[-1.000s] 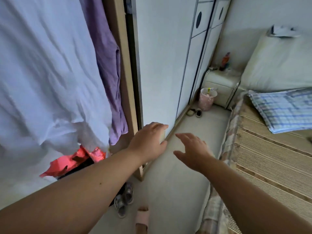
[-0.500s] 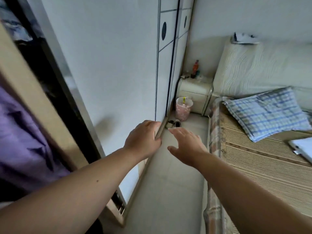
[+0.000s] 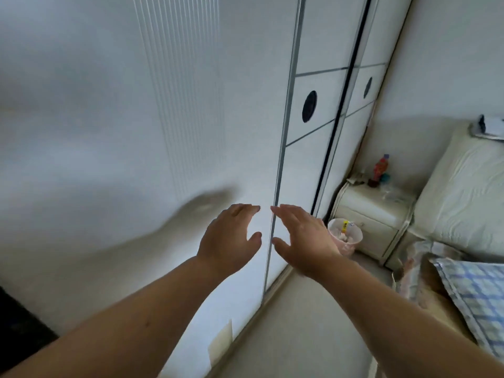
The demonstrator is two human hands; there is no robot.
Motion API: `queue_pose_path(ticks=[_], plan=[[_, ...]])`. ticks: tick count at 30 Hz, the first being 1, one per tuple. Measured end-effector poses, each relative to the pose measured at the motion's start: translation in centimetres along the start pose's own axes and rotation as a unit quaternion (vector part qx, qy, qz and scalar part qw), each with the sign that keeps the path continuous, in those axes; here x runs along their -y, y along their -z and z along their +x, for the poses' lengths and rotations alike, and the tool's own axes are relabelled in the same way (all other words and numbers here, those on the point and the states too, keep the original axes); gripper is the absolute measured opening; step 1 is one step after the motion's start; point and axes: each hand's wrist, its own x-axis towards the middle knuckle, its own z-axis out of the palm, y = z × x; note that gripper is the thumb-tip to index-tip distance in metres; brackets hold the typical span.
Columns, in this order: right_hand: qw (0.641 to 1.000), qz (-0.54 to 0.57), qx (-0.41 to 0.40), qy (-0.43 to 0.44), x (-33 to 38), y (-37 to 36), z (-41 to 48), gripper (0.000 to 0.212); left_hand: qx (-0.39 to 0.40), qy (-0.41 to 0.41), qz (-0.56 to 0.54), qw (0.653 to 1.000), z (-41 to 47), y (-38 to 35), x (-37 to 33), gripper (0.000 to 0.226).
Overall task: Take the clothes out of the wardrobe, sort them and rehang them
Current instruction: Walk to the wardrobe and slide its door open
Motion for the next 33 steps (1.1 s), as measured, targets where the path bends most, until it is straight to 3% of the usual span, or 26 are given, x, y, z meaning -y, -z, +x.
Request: queue_pose_path(ticks=[3, 7, 12, 17, 24, 28, 33], plan=[[0.993, 0.038, -0.067, 0.091, -0.5, 3.5, 4.8, 0.063, -0.085, 0.033, 0.004, 0.996, 3.4, 1.7, -1.5, 0.052], [0.955, 0.110, -0.168, 0.218, 2.2, 7.9, 10.7, 0.061, -0.186, 0.052, -0.004, 0.981, 6.1, 6.2, -2.3, 0.056], [0.874, 0.162, -0.291, 0.355, 7.2, 12.1, 16.1, 0.054, -0.295, 0.042, 0.047, 0.953, 7.7, 12.3, -2.5, 0.055], [0.778, 0.205, -0.388, 0.449, 12.7, 16.6, 19.9, 0.047, -0.419, 0.003, 0.119, 0.900, 8.4, 18.7, -3.0, 0.055], [0.686, 0.201, -0.432, 0.550, 19.9, 22.1, 21.7, 0.046, -0.501, 0.028, 0.228, 0.834, 7.3, 25.7, -3.4, 0.053], [0.663, 0.168, -0.440, 0.583, 23.0, 24.4, 22.2, 0.053, -0.520, 0.076, 0.298, 0.797, 5.9, 29.2, -3.8, 0.054], [0.681, 0.078, -0.423, 0.592, 25.0, 25.4, 23.7, 0.067, -0.555, 0.162, 0.351, 0.737, 5.3, 31.3, -3.6, 0.062]])
